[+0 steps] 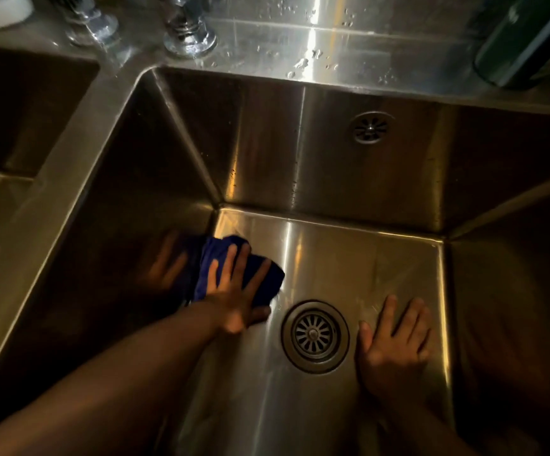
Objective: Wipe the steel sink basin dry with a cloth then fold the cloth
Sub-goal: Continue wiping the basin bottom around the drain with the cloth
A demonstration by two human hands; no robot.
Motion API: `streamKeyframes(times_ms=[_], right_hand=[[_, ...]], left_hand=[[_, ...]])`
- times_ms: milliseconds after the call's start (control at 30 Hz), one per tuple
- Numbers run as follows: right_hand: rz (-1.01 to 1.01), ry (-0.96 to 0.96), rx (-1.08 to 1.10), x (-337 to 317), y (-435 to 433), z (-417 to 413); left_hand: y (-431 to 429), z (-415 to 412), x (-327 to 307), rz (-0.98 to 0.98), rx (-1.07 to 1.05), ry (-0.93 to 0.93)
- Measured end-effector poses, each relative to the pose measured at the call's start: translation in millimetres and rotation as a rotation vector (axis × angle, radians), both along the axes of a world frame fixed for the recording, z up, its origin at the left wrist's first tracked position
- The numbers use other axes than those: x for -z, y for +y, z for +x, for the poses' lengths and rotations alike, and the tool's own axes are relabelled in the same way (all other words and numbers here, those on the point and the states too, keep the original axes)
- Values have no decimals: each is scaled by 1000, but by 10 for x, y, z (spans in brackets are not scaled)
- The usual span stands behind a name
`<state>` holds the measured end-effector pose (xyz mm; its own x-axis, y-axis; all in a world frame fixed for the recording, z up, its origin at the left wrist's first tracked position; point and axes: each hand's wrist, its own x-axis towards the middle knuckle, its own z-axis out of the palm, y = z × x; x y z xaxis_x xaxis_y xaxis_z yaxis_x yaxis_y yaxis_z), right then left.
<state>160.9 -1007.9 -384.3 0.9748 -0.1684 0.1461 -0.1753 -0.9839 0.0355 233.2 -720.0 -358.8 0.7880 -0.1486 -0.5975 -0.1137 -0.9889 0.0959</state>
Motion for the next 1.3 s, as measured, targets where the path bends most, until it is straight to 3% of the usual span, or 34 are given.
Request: streamKeyframes(times_ms=[133,233,333,533,733,933,1067,1300], right_hand=[[-17,-1,2,53,-14,0],[-13,5,18,98,-16,1],[-6,20,23,132,-32,6],[8,46,39,146,-29,16],[18,96,58,97,-7,26],[22,135,64,62,-2,26],[20,152,74,54,-1,27],[52,156,83,51,-4,20]], left_hand=[[-48,524,-51,-27,-68,-82],[-43,634,-94,-81,-100,-344],[-139,479,-82,25,-232,-520],[-437,465,-40,-58,-507,-402],[-708,490,-88,-91,-512,-366],[-531,303,-37,-101,-255,-296],[-405,-261,-39,-126,-41,-225],[-53,-1759,-61,-28,474,-445]])
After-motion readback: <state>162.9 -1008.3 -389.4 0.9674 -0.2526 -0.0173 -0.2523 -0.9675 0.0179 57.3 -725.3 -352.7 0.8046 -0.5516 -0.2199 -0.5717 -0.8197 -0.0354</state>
